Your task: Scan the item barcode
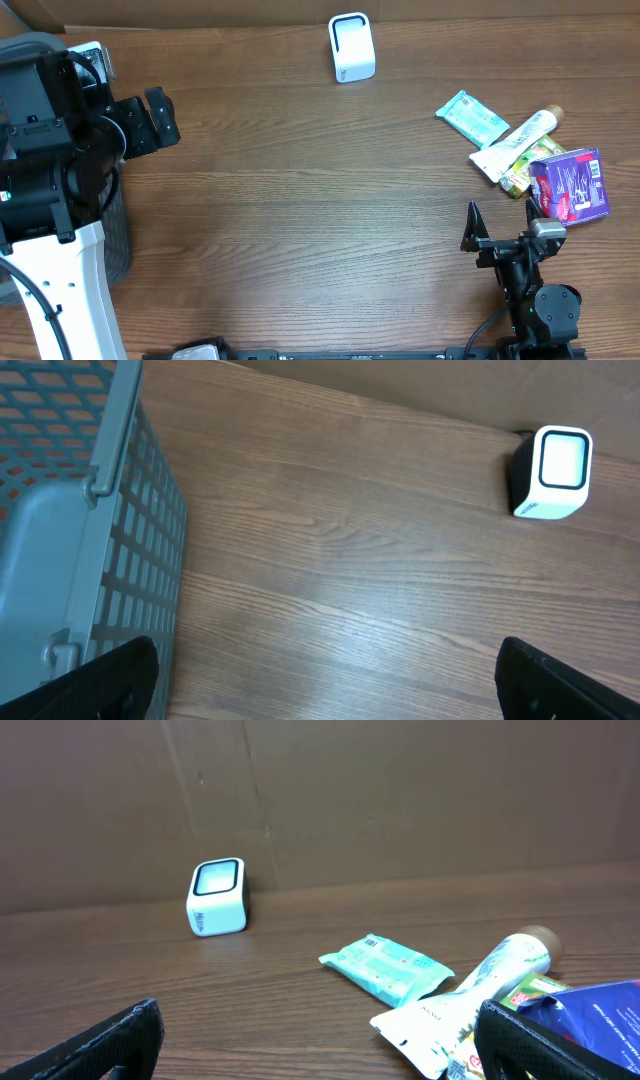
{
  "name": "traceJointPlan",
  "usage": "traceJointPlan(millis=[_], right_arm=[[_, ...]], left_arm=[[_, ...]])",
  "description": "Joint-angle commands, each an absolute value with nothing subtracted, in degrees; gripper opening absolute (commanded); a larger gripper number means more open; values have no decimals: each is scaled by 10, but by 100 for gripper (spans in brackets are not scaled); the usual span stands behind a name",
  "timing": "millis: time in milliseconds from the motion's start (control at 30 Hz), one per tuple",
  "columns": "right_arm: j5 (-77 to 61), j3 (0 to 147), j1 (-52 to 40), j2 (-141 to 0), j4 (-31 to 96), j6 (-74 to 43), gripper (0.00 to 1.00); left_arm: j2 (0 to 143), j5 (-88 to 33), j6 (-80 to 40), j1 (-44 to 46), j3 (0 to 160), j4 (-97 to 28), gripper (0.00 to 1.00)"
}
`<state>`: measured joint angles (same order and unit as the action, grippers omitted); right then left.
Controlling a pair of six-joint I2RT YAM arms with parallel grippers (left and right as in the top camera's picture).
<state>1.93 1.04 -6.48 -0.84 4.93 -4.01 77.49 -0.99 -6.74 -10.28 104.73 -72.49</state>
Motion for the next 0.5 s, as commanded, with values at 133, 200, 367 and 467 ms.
traceJointPlan(millis=[133, 200, 367, 467], right_arm=[[27, 5, -69, -2, 46, -37, 100], [27, 5, -69, -2, 46, -37, 100], [27, 5, -69, -2, 46, -37, 100], [27, 5, -69, -2, 46, -37, 100]], left_arm=[[761, 34, -58, -82, 1055, -728, 100], [738, 59, -58, -56, 1044, -721, 100], [637, 80, -40, 13, 929, -590, 100], [555, 38, -38, 15, 821, -491, 100]])
